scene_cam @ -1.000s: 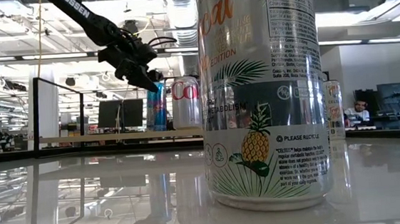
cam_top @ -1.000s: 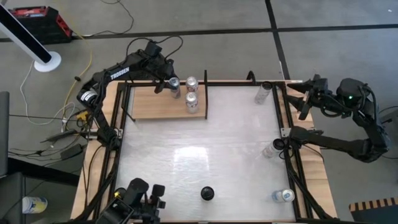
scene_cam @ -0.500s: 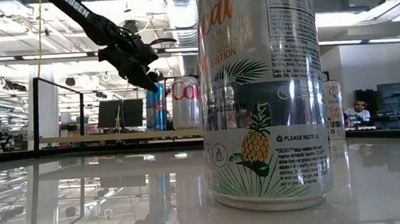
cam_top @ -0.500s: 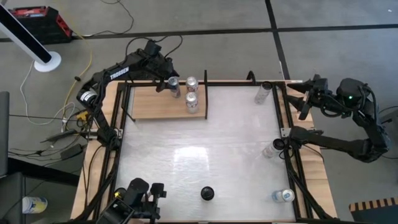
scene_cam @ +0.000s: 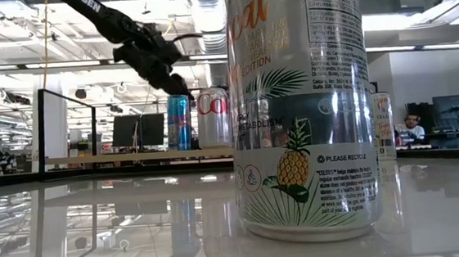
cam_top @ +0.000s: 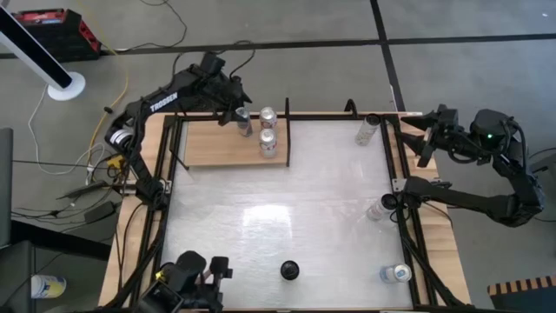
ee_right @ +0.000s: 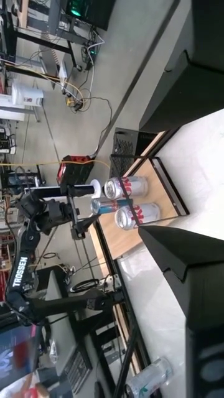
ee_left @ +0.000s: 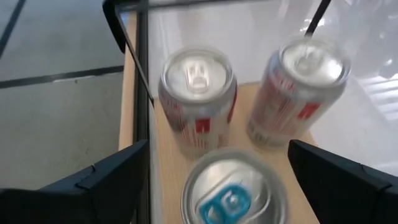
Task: Place canned beverage on shelf
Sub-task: Put the blue soda can on the shelf
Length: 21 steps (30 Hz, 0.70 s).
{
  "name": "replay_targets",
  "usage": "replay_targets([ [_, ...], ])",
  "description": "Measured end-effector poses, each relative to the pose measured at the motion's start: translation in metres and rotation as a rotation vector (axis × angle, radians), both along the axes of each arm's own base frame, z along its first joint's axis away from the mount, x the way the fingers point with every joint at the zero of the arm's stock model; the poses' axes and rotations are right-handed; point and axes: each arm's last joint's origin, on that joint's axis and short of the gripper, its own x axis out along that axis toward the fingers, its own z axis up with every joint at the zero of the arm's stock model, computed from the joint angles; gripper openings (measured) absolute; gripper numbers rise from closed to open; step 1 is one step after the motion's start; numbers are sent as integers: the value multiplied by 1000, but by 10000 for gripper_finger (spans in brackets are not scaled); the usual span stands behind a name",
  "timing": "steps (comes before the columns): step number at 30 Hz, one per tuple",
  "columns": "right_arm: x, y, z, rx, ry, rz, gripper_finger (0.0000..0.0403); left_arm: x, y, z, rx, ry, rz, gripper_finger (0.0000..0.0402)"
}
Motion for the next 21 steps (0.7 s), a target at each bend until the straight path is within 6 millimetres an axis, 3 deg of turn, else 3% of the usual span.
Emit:
replay_targets([
  [8,11,-6,0,57,7,-6,283,-2,-20,62,56,-64,0,366],
  [12,23,-12,5,41,-8,-4,283,-14,-46,99,-3,-128,53,366],
  [15,41,-22,6,14,-16,0,283,-22,-72,112,-64,-167,61,366],
  [17,63,-33,-4,-32,7,31,283,-24,-88,116,-49,-185,26,366],
  [21,105,-50,-49,-129,28,124,281,-21,-120,125,-38,-245,-11,366],
])
